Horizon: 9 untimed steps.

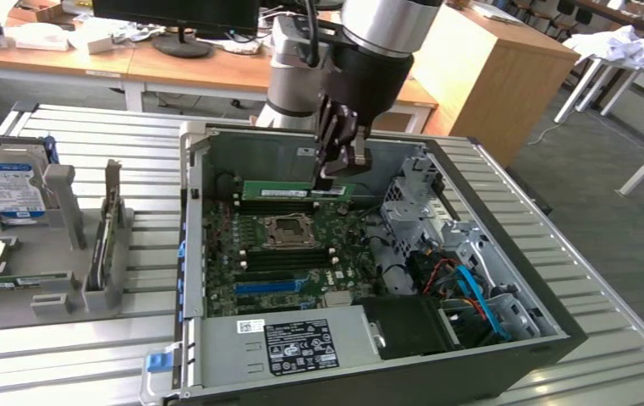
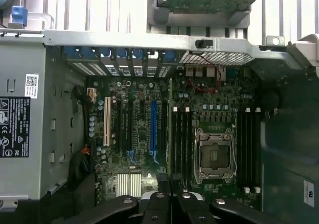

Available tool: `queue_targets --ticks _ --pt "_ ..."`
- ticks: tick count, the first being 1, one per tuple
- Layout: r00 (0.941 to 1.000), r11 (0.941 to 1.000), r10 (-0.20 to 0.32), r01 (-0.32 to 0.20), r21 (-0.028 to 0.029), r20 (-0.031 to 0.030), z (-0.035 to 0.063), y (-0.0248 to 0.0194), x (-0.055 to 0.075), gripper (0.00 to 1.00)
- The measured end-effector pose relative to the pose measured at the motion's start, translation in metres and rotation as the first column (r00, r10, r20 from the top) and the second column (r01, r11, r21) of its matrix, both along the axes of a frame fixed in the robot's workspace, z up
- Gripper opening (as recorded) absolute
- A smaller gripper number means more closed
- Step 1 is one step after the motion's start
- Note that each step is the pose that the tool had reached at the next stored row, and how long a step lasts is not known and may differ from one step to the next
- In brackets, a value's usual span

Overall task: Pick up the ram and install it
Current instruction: 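Pick up the ram and move it above insertion slot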

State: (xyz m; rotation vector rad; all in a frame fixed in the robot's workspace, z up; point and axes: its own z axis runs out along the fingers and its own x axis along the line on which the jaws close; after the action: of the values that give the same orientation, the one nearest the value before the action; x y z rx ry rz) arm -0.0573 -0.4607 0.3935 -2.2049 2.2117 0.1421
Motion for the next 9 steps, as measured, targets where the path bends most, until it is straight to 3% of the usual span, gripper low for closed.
queue_targets --ticks 9 --pt "1.0 1.0 0.0 0.0 0.0 0.0 0.0 0.0 0.024 0.12"
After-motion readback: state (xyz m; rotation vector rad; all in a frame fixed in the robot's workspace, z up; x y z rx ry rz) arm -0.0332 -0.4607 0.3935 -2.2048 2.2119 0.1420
